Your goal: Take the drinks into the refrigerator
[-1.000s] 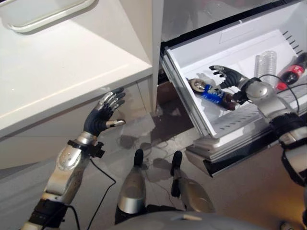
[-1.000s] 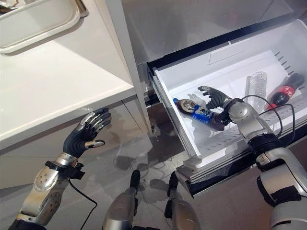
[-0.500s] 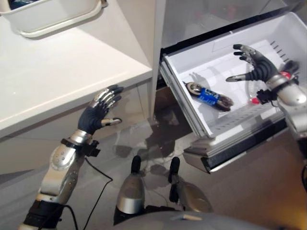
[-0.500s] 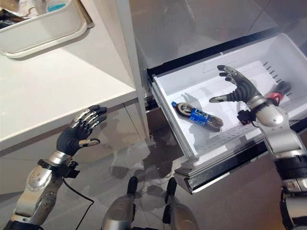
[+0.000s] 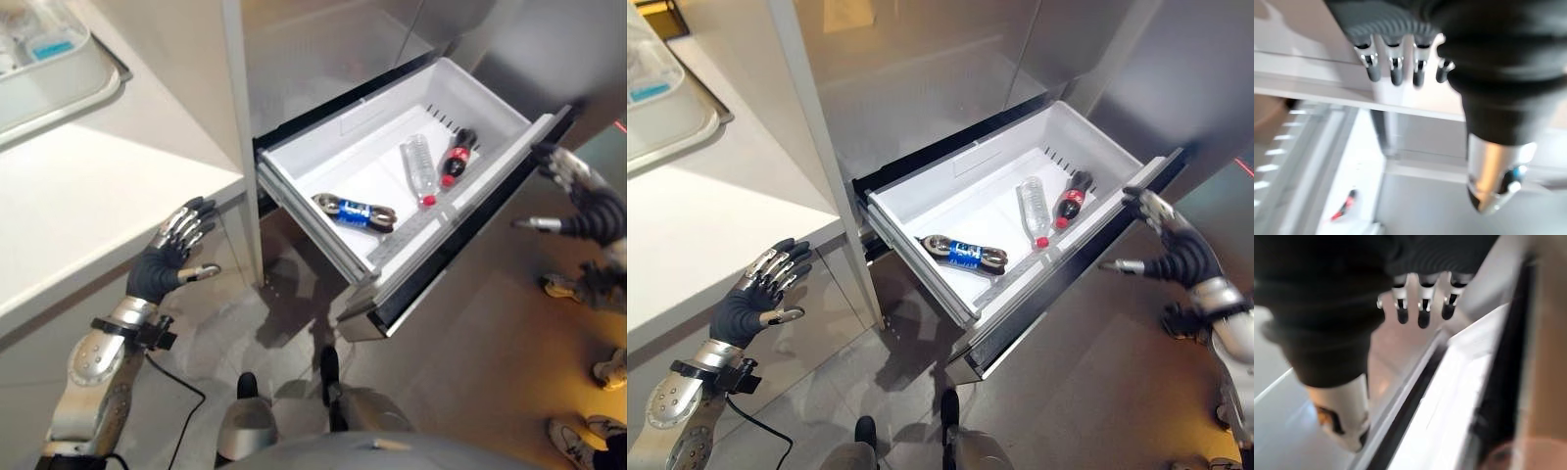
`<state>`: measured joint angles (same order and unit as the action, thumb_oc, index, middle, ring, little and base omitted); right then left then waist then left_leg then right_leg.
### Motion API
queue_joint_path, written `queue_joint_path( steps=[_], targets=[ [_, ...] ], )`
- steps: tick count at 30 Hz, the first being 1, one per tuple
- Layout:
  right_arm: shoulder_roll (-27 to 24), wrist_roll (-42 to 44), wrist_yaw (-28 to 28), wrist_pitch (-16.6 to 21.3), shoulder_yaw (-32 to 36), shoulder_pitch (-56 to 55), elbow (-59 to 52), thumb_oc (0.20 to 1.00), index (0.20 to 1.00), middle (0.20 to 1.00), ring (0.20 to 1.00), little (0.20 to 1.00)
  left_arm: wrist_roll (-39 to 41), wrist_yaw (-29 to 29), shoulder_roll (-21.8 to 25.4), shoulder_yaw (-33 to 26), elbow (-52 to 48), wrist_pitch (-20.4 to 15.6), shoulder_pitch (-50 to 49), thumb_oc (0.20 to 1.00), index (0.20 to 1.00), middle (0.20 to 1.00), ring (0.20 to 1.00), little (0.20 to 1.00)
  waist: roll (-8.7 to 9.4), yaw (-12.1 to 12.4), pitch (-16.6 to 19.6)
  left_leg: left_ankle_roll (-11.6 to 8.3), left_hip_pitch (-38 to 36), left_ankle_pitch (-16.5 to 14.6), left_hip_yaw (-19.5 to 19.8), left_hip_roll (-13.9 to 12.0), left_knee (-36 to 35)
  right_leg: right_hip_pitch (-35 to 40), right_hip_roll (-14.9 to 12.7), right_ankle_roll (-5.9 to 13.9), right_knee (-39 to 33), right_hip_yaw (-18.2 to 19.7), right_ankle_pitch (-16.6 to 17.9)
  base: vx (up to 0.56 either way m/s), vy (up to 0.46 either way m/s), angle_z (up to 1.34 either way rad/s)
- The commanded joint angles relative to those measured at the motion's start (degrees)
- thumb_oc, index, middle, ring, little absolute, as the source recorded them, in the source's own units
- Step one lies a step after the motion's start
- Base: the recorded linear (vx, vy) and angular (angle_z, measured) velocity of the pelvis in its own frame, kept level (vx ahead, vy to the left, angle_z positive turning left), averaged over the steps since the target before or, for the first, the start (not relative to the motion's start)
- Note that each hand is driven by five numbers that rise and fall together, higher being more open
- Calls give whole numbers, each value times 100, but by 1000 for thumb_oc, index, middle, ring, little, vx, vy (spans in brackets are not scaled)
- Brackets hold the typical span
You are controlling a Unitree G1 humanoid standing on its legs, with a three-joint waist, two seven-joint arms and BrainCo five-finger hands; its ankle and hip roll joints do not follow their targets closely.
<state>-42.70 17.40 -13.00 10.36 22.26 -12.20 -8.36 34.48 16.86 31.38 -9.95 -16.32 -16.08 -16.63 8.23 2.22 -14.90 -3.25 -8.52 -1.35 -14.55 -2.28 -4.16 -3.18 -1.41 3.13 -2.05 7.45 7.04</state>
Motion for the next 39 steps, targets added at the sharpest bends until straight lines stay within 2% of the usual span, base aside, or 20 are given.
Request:
queue_joint_path(
  steps=[1, 3, 7, 8, 9, 10, 11, 13, 20, 27, 39],
  targets=[
    [430, 12, 290, 550, 415, 221, 148, 1000, 1000, 1000, 1000, 1000, -121, 44, -129, -255, -427, -491, -49, 1000, 1000, 1000, 1000, 1000, -149, -58, 184, 408, 137, -657, 253, 179, 338, -185, -82, 529, 716, -121, -462, 22, 51, -26],
    [892, -311, 442, 600, 485, -29, 325, 1000, 1000, 1000, 1000, 1000, -226, -3, -216, -315, -380, -543, -99, 1000, 1000, 1000, 1000, 1000, -186, -164, 209, 418, 77, -691, 123, 187, 332, -215, -71, 559, 728, -57, -430, 22, 48, -26],
    [1149, -540, 566, 597, 321, -125, 631, 1000, 1000, 1000, 1000, 1000, -299, -51, -256, -296, -330, -589, -123, 1000, 1000, 1000, 1000, 1000, -219, -220, 205, 426, 44, -726, -32, 199, 335, -246, -70, 587, 734, 2, -403, -9, 44, -23],
    [1210, -596, 572, 582, 218, -127, 726, 937, 937, 937, 937, 937, -319, -56, -263, -277, -316, -597, -125, 1000, 1000, 1000, 1000, 1000, -224, -228, 198, 429, 36, -739, -76, 205, 345, -259, -73, 598, 733, 16, -385, -14, 25, -21],
    [1210, -597, 574, 583, 215, -125, 728, 834, 834, 834, 834, 834, -319, -56, -263, -278, -315, -598, -125, 1000, 1000, 1000, 1000, 1000, -223, -225, 198, 429, 35, -740, -81, 205, 346, -260, -72, 598, 734, 20, -384, -22, 27, -23],
    [1320, -654, 596, 542, -30, -117, 1028, 504, 504, 504, 504, 504, -335, -80, -277, -221, -272, -608, -107, 1000, 1000, 1000, 1000, 1000, -246, -248, 158, 437, 37, -765, -164, 229, 383, -304, -89, 626, 742, 43, -342, -28, 34, -17],
    [1323, -729, 615, 530, -149, -104, 1164, 269, 269, 269, 269, 269, -348, -102, -265, -210, -271, -625, -85, 1000, 1000, 1000, 1000, 1000, -257, -248, 138, 436, 42, -774, -197, 234, 405, -325, -90, 641, 752, 57, -330, -28, 34, -14],
    [1321, -831, 581, 489, -445, -66, 1476, 200, 200, 200, 200, 200, -384, -146, -254, -169, -236, -662, -38, 1000, 1000, 1000, 1000, 1000, -270, -253, 96, 436, 64, -791, -247, 246, 455, -345, -102, 654, 760, 86, -307, -27, 25, -18],
    [1178, -1132, 469, 370, -1301, 187, 2217, 200, 200, 200, 200, 200, -427, -226, -159, 23, -210, -713, 164, 1000, 1000, 1000, 1000, 1000, -329, -214, 7, 427, 129, -825, -293, 287, 574, -375, -159, 664, 765, 79, -291, -15, 14, -7],
    [1031, -1466, 533, 303, -2306, 890, 2854, 200, 200, 200, 200, 200, -374, -378, -143, 422, -128, -739, 552, 1000, 1000, 1000, 1000, 1000, -445, -29, -32, 415, 236, -913, -118, 309, 817, -310, -262, 598, 859, -64, -418, 3, -4, 1],
    [510, -1808, 611, 178, -3343, 2340, 2988, 200, 200, 200, 200, 200, -163, -345, -128, 962, -89, -595, 825, 1000, 1000, 1000, 1000, 1000, -588, 491, 25, 367, 261, -831, 363, 299, 814, -23, -380, 496, 797, -552, -601, 35, -43, 26]
  ],
)
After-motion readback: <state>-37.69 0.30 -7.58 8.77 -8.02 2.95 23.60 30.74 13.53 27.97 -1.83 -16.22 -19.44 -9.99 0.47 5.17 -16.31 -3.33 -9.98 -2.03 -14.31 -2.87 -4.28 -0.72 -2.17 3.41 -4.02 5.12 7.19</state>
